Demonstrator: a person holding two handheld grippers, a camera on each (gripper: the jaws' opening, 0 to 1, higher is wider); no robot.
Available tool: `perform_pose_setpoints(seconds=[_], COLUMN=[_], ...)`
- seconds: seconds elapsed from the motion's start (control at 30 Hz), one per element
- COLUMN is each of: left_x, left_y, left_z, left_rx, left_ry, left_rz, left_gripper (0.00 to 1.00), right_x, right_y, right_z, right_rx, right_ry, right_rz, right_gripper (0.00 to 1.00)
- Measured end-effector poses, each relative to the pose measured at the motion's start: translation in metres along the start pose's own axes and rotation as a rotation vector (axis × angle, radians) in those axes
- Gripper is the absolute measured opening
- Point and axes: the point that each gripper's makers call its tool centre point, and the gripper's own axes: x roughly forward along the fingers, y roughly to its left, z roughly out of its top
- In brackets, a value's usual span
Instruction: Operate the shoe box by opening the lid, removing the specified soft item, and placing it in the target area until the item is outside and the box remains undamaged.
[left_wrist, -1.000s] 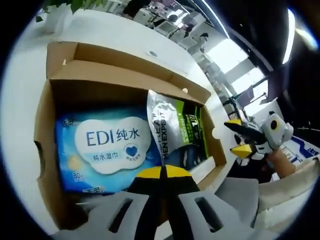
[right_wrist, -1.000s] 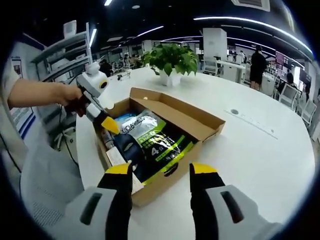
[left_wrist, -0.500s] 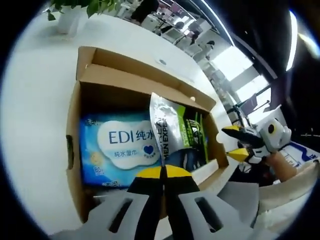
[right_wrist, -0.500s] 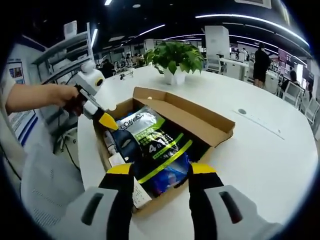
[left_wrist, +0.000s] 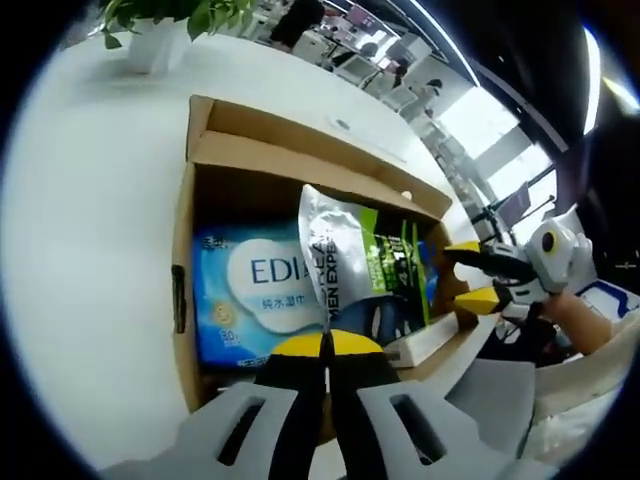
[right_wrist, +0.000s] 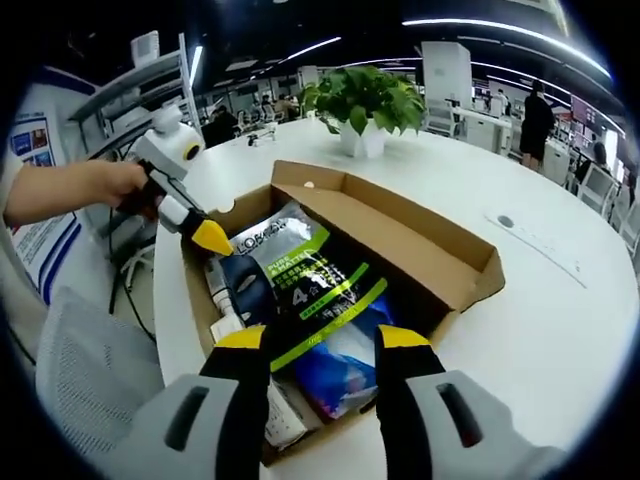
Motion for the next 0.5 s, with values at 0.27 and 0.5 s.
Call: perform_pose_setpoints(seconds=[0.27, 0.5], left_x=[-0.001, -0.001], left_y=[0.001, 0.001], left_z=[0.001, 0.001], left_rx=[0.007, 0.013], left_ry=[-0.009, -0.016], left_rz=[-0.004, -0.010], left_gripper=[0.00, 0.00], right_x=[0.017, 0.029], right_y=[0.003, 0.000], right_z=[-0.006, -0.007], right_rx=[0.002, 0.020], right_ry=[0.041, 0.071], right_rz=[0.024, 0.019], right_gripper=[0.37, 0.34])
